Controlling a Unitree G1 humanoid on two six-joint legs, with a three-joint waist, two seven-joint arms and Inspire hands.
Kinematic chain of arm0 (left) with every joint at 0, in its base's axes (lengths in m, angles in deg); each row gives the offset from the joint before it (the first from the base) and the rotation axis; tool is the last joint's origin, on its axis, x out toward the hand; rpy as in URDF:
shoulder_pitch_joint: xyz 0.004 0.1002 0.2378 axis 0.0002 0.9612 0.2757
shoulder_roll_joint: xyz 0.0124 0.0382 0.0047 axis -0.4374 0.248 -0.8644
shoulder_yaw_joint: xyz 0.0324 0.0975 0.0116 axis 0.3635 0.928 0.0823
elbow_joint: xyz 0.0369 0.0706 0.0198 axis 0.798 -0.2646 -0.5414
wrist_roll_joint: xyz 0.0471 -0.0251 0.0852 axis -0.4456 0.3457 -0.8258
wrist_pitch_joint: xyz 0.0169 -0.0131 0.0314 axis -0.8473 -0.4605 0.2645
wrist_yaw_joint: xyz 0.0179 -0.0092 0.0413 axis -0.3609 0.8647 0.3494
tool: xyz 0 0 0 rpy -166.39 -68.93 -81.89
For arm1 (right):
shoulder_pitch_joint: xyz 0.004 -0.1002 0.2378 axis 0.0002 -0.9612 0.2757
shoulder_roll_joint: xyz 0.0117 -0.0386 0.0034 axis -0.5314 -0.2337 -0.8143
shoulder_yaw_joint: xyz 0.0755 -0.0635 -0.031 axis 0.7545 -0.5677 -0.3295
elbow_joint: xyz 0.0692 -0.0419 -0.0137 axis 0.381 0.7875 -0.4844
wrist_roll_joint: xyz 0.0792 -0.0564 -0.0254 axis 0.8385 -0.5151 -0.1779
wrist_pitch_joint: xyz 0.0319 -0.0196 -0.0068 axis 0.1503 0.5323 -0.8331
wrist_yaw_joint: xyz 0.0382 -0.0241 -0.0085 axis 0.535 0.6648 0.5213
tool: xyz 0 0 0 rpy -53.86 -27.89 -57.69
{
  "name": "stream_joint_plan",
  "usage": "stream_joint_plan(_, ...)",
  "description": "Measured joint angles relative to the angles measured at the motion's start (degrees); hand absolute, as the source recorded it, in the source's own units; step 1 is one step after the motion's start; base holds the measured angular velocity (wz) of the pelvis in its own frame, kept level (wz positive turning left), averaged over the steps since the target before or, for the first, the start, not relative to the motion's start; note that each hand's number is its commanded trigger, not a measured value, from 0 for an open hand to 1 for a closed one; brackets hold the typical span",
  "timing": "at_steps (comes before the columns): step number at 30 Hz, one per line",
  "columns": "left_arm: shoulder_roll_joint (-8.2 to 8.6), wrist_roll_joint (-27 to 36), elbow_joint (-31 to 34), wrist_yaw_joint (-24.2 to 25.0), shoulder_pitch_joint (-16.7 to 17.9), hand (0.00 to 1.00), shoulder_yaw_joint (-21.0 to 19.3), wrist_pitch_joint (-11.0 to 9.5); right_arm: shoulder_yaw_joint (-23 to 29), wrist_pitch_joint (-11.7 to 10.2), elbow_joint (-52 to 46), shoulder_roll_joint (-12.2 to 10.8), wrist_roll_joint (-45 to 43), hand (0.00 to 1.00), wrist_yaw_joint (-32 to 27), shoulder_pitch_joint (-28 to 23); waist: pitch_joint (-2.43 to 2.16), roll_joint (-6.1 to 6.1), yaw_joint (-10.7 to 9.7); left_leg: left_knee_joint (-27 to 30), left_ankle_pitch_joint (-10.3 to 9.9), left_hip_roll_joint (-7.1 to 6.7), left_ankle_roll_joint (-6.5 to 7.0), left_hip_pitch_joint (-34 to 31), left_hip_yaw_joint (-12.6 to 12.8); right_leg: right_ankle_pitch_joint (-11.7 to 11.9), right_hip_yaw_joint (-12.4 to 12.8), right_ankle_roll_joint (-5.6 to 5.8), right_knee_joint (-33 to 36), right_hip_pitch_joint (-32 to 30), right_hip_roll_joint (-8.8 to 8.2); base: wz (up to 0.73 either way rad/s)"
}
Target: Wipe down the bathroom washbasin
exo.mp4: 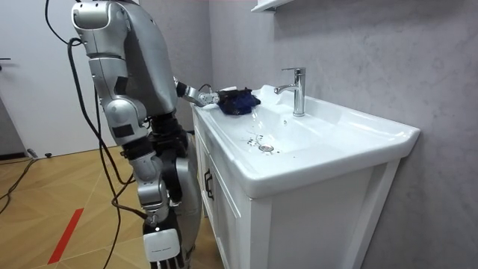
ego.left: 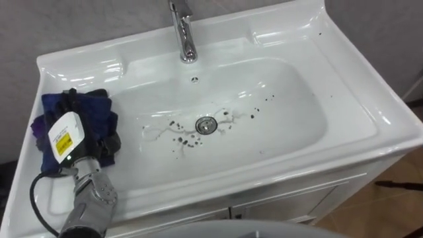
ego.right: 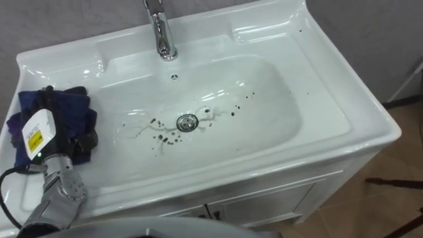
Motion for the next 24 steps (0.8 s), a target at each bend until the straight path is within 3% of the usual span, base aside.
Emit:
stream_joint_plan(3, -0.65, 0.4, 0.0, -0.1, 0.0, 1.0, -0.5, -0.7, 0.0, 0.5, 0.0, 0.0, -0.1, 0.0, 0.1, 0.0, -0.03, -0.04, 0.0, 0.0, 0.1, 0.07, -0.09, 0.0, 0.1, -0.1, 0.1, -0.11, 0.1, -0.1, 0.05, 0.0)
stream_joint_plan(10, -0.24, 1.0, -0.5, 0.0, -1.8, 1.0, -4.2, -1.3, 0.0, 1.2, 0.0, -0.1, -1.3, 0.0, 0.2, 0.2, -0.31, -0.52, 0.4, 0.1, 0.2, 0.11, -0.25, 0.0, 0.4, -0.6, 0.9, -0.32, 1.4, -0.9, 0.15, -0.04)
stream_joint_plan(13, -1.03, 1.0, -0.6, 0.2, -1.9, 1.0, -4.5, -1.3, 0.0, 1.4, 0.0, -0.1, -1.3, 0.0, 0.2, 0.1, -0.31, -0.52, 0.4, 0.2, 0.2, 0.11, -0.27, 0.1, 0.6, -0.8, 1.2, -0.39, 1.9, -1.2, 0.17, -0.07)
stream_joint_plan(19, -0.93, 3.5, -1.0, 0.2, -3.5, 1.0, -5.2, -1.3, 0.0, 3.2, 0.0, -0.1, -1.3, 0.0, 0.2, 0.2, -0.29, -0.47, 0.4, 0.2, 0.2, 0.1, -0.29, 0.0, 0.7, -0.9, 1.2, -0.31, 1.9, -1.2, 0.15, 0.03)
stream_joint_plan(24, -1.71, 5.3, -1.0, 0.3, -3.6, 1.0, -5.5, -1.3, 0.0, 3.3, 0.0, -0.1, -1.1, 0.0, 0.1, 0.4, -0.28, -0.43, 0.4, 0.2, 0.2, 0.1, -0.35, 0.0, 0.8, -0.9, 1.2, -0.33, 1.9, -1.2, 0.16, 0.0)
